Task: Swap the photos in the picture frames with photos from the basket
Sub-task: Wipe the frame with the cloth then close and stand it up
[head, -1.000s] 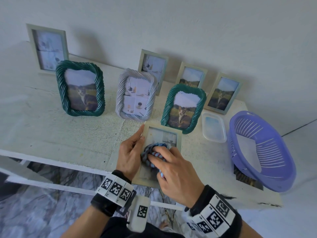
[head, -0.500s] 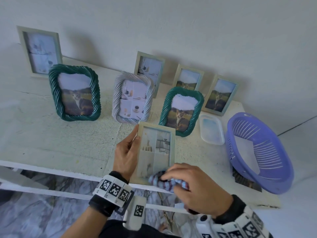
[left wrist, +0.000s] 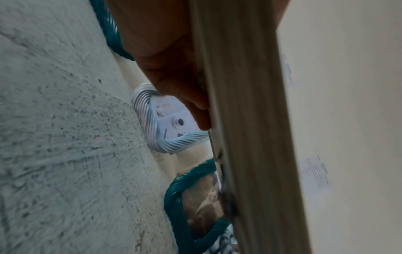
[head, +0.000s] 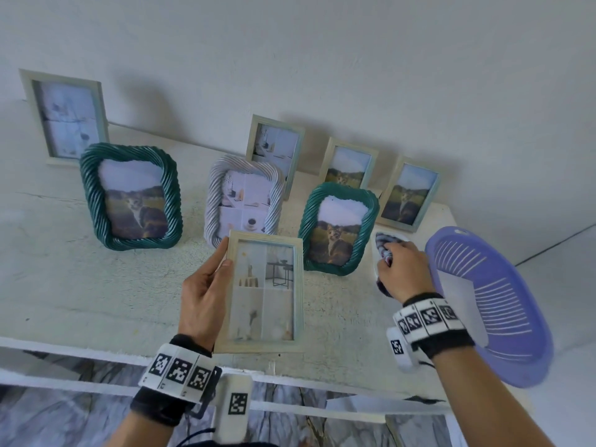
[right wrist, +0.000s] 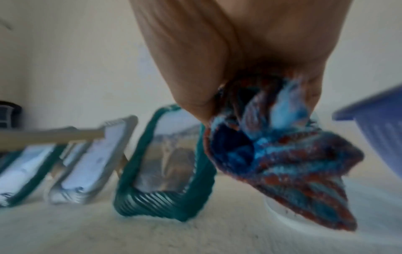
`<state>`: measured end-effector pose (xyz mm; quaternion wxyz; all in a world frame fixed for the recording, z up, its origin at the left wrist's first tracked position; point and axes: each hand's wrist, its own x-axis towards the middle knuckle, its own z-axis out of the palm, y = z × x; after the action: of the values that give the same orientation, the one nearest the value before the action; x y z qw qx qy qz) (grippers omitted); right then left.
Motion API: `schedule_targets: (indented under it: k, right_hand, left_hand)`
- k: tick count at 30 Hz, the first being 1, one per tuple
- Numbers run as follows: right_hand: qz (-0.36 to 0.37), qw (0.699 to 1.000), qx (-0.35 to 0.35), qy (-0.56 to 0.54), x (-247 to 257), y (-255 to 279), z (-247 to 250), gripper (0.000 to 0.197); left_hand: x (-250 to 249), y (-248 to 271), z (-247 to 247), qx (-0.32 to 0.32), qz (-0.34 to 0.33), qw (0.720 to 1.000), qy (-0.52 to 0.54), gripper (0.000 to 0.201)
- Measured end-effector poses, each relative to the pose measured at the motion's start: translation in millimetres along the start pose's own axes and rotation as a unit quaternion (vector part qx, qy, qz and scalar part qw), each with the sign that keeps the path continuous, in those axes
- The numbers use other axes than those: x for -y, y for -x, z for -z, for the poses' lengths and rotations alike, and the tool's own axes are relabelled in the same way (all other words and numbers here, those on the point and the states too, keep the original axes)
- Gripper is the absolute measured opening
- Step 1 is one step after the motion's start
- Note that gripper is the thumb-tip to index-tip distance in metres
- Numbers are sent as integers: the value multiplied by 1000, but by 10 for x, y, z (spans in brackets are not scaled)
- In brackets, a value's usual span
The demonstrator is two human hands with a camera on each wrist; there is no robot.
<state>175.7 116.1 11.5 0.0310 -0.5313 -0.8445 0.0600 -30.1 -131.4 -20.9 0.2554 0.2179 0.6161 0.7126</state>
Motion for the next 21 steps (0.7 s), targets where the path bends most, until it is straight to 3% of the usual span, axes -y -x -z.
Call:
schedule_targets:
  k: [5, 8, 12, 14, 16, 17, 19, 20, 21]
  right_hand:
    - [-64, 995, 74, 25, -18, -411, -288, 48]
    - [-77, 993, 84, 18, -71, -443, -375, 51]
    - [-57, 996, 61, 32, -43, -228, -260, 51]
    - [-17, 1000, 6, 22, -14, -26, -152, 44]
    - [41, 994, -75, -72, 47, 256, -33, 30]
    - [63, 983, -88, -151, 94, 422, 35, 24]
    - [54, 938, -8, -342, 256, 729, 153, 22]
    - [31, 889, 62, -452, 357, 867, 188, 25]
    - [-4, 821, 130, -556, 461, 978, 198, 31]
  left_hand:
    - [-14, -11, -27, 7, -10, 1000, -17, 37]
    - [4, -35, -16, 2, -10, 1000, -8, 37]
    - [-7, -38, -28, -1, -11, 1000, 6, 37]
    - [-18, -45, -42, 0, -3, 1000, 11, 37]
    - [-46, -38, -66, 5, 0, 1000, 10, 37]
    - [-66, -30, -87, 5, 3, 1000, 8, 38]
    - [-96, -13, -140, 7, 5, 1000, 9, 37]
    - [-95, -3, -170, 8, 3, 1000, 16, 35]
    - [-106, 11, -204, 11, 1, 1000, 23, 32]
